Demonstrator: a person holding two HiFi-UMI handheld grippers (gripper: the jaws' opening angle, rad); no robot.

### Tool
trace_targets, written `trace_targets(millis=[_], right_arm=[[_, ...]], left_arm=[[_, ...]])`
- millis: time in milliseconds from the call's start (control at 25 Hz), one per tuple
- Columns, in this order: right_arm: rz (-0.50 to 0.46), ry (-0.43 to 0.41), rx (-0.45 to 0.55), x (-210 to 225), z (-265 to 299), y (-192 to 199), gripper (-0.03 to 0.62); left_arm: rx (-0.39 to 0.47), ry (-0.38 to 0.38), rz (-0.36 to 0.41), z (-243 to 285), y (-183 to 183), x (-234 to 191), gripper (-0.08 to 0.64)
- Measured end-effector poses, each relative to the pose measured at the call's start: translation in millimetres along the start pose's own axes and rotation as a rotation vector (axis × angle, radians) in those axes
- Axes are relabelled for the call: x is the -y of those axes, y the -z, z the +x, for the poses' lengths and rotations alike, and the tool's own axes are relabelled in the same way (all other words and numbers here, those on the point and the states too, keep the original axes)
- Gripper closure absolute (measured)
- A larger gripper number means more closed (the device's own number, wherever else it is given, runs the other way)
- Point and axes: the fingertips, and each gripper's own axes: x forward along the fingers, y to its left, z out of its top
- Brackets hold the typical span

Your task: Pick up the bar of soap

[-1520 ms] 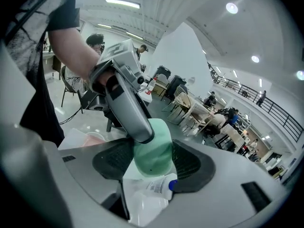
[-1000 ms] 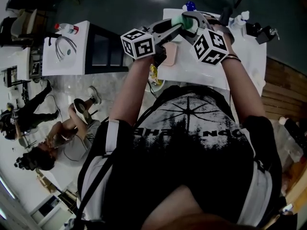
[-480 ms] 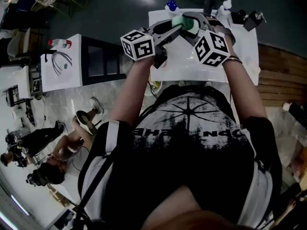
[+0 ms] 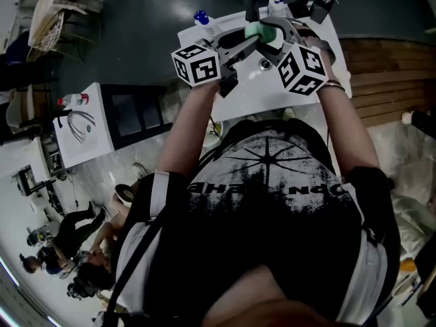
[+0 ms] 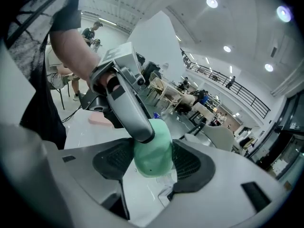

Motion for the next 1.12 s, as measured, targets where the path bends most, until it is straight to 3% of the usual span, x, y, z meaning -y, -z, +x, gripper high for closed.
trace_targets(millis=[600,1120], right_arm=[[0.118,0.106,-0.151,41,-80,118,0.33],[0.174,0.071,-0.226,57,-99,200,0.33]], left_arm=[[-0.106,0.197,-0.021,140,23,48,0.403],[-0.164,0.248,-0.095,220,53,48,0.403]])
